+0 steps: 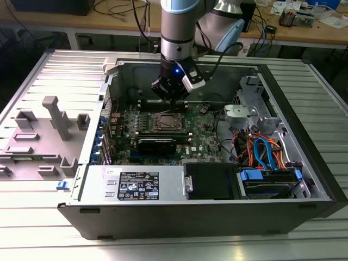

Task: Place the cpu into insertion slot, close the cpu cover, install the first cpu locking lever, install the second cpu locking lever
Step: 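Install the first cpu locking lever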

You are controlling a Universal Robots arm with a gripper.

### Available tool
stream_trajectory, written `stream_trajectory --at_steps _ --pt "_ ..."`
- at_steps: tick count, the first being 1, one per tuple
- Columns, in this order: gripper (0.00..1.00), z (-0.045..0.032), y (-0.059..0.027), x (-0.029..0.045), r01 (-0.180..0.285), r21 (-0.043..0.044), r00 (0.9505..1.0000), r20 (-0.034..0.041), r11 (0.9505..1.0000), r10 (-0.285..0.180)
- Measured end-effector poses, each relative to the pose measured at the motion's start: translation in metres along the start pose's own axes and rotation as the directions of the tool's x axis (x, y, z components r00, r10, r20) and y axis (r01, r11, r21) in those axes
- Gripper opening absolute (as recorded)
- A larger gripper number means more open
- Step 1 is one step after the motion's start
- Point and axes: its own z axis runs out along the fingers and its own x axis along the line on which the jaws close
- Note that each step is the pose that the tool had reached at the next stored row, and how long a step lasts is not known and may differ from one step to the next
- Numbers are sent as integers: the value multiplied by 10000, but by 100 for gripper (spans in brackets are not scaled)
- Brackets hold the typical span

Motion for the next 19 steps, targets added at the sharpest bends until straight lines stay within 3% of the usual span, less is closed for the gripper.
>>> stream_trajectory --at_steps 11,19 --pt "11 105 -2 -34 0 0 10000 -1 10000 0" --pt "11 86 -2 -40 0 -1 10000 0 10000 0"
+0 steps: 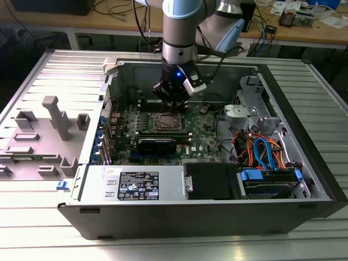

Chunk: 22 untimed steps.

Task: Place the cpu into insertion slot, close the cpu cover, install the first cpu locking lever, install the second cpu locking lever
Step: 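Install the first cpu locking lever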

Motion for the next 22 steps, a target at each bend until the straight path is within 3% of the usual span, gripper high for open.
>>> stream_trajectory --at_steps 22 --pt "11 54 -35 -18 0 7 10000 -3 10000 0"
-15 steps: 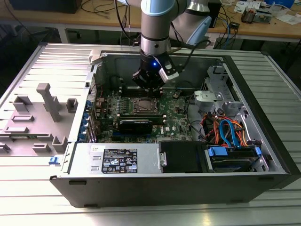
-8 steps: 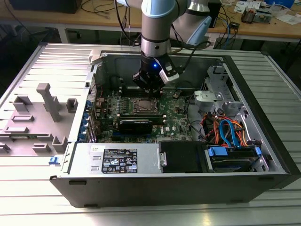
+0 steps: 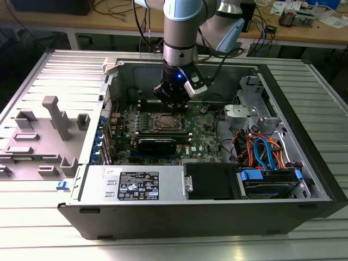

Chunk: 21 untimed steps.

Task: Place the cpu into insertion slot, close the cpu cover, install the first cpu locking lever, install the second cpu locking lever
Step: 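Install the first cpu locking lever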

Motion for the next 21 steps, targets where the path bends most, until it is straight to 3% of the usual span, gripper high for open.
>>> stream_trajectory --at_steps 5,13,21 --pt "11 24 2 -2 1 -6 10000 2 10000 -1" --pt "11 -37 5 -3 -1 -17 10000 4 10000 1" --pt "11 -51 -17 -7 -17 -14 10000 -1 10000 17"
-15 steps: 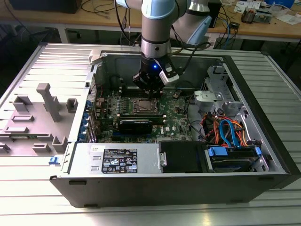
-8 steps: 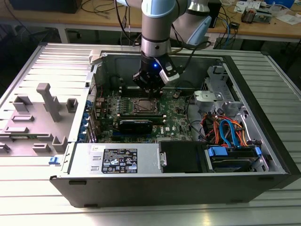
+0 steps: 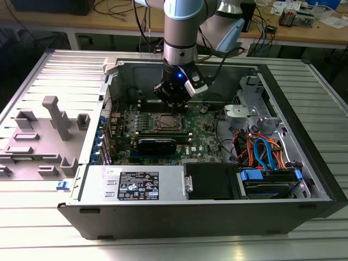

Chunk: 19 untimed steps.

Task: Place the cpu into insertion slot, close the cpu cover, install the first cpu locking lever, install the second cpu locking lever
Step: 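Install the first cpu locking lever, then install the second cpu locking lever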

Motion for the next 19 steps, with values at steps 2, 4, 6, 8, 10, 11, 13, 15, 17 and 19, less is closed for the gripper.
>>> stream_trajectory --at_steps 2,4,6,8,10,11,13,15,17,19 --pt "11 -19 -11 1 -15 -1 10000 -1 10000 15" --pt "11 -29 -19 1 -23 -2 10000 -1 10000 23" --pt "11 -29 -22 2 -26 -3 10000 -1 10000 26" --pt "11 -30 -23 1 -25 -8 10000 -1 10000 25" --pt "11 -30 -23 1 -25 -14 10000 -1 10000 25" --pt "11 -30 -23 1 -25 -15 10000 -1 10000 25" --pt "11 -30 -23 2 -25 -16 10000 0 10000 25" --pt "11 -30 -29 2 -23 -15 10000 -1 10000 23" --pt "11 -30 -34 2 -25 -16 10000 0 10000 25" --pt "11 -30 -48 3 -24 -15 10000 -1 10000 24"
